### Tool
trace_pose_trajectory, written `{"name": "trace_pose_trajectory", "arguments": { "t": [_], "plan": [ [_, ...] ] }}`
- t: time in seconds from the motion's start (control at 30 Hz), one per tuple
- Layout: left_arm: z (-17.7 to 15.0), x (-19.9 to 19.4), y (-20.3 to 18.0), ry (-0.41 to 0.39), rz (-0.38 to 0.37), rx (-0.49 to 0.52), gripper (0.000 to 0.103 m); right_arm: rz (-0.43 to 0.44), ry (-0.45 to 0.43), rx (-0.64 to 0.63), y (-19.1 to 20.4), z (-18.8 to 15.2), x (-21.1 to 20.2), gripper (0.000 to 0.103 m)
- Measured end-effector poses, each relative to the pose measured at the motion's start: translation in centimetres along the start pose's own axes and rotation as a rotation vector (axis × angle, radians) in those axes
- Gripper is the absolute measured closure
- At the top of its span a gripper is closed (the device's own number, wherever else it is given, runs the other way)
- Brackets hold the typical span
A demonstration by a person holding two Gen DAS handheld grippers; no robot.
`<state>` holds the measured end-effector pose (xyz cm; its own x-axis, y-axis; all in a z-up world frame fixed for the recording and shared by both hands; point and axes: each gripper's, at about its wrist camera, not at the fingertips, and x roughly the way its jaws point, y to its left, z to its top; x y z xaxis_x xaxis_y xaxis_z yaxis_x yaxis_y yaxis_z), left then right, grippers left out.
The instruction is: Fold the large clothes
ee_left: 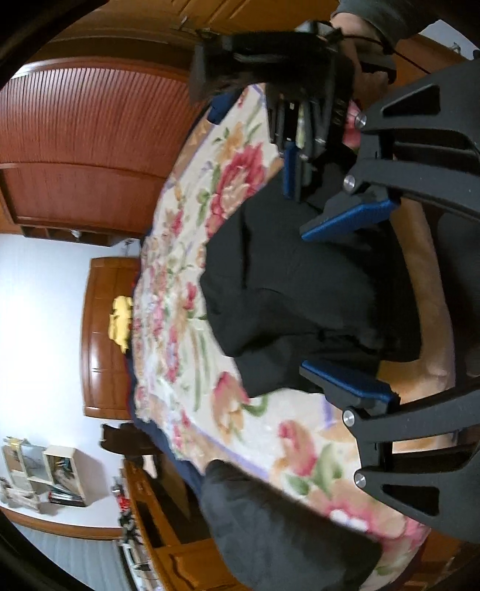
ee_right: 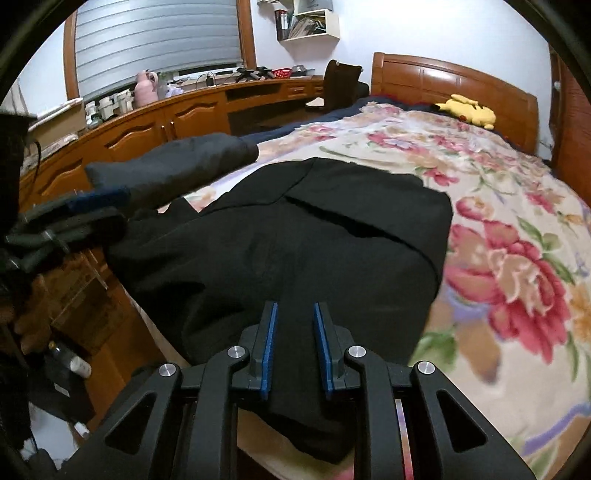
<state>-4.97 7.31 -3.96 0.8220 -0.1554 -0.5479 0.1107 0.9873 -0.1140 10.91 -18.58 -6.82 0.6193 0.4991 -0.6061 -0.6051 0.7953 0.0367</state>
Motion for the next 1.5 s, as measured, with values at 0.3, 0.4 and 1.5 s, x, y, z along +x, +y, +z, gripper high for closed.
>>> {"name": "trace_pose_trajectory", "arguments": {
  "t": [0.3, 0.4, 1.5],
  "plan": [
    [-1.7, 1.0, 0.2, 0.036, -0.058, -0.007, 0.088, 0.003, 0.000, 0.008, -0.5, 0.4, 1.2, 0.082],
    [-1.9, 0.3, 0.5, 0.011, -0.022, 0.006, 0.091, -0.004, -0.035, 0.007, -0.2, 0.4, -0.6, 0.081],
    [-4.1, -4.0, 4.3, -0.041, 0.109, -0.055, 0.021, -0.121, -0.009, 0.014, -1.1, -0.2, -0.7, 0.045]
  ]
}}
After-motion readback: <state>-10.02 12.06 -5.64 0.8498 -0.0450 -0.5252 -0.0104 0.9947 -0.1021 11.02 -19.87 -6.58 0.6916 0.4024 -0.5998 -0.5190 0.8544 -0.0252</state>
